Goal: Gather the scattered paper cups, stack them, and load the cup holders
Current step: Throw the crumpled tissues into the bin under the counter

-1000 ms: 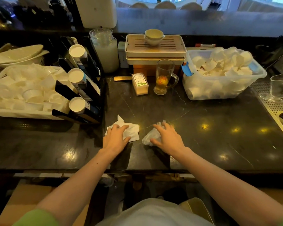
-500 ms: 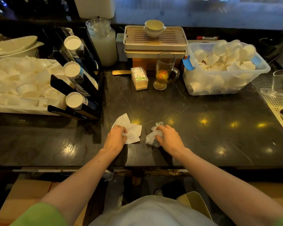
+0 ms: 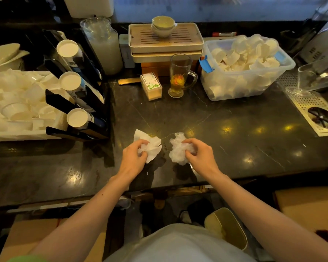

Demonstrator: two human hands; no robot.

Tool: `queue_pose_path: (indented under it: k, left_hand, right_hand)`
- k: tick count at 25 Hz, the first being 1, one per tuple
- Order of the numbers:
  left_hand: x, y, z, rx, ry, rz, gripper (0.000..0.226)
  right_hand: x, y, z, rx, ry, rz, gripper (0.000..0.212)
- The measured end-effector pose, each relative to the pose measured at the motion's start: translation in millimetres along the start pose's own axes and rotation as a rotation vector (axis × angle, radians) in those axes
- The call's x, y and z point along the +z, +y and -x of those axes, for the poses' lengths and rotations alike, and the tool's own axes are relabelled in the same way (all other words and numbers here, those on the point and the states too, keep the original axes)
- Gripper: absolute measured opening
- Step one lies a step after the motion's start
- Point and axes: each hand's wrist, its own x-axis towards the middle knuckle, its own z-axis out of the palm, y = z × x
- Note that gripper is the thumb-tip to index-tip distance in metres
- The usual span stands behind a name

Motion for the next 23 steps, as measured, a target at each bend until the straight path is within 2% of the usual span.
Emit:
queue_pose_path:
  k: [4,8,12,13,17,23]
  left_hand:
    - [10,9,11,-0.011,-0.109,0.053,0.025]
    - [29,15,29,0.132,-0.222,0.174,0.013]
    - [58,28,61,0.159,-0.339,0.267,0.051]
    - [65,32,71,0.164,-0.371,0.272,0.053]
    - [100,44,113,0.248,-0.433,0.184,0.038]
    - [177,63,179,0.253,-0.412,0.048,0.035]
  right_hand:
    - [-6,-1,36,0.100,0.130,-0.055,0.029]
    - [-14,12,85,0.201,0.332,-0.066,0.036]
    - [-26,21,144,0.284,0.450,-0.083,0.044]
    - [-30,22,157,0.299,0.479,-0.081,0.044]
    - [-50,43,211,0.380,0.583,-0.056,0.037]
    - [-81,112,293,0.480,0.652,-0.055,0.035]
